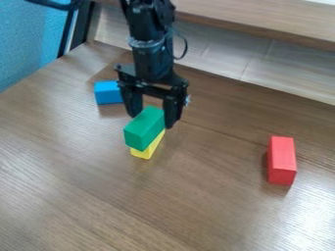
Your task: Put the green rectanular block on top of the yellow block
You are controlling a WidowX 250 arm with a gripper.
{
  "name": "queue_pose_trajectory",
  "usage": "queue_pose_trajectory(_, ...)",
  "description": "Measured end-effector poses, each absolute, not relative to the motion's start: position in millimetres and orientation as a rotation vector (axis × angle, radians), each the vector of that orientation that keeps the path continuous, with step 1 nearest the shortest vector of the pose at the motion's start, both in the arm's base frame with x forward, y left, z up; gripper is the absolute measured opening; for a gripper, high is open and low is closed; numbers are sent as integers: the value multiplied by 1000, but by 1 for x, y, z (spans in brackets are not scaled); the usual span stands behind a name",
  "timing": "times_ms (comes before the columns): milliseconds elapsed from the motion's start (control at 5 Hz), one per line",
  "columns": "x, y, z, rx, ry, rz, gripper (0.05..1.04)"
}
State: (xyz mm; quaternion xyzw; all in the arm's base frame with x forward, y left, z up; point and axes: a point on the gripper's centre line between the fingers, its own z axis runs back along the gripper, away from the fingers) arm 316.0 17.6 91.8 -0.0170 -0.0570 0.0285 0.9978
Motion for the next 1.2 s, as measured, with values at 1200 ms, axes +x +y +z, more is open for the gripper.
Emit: queue_pose_trajectory(1200,375,-41,111,-61,-167,-103,1000)
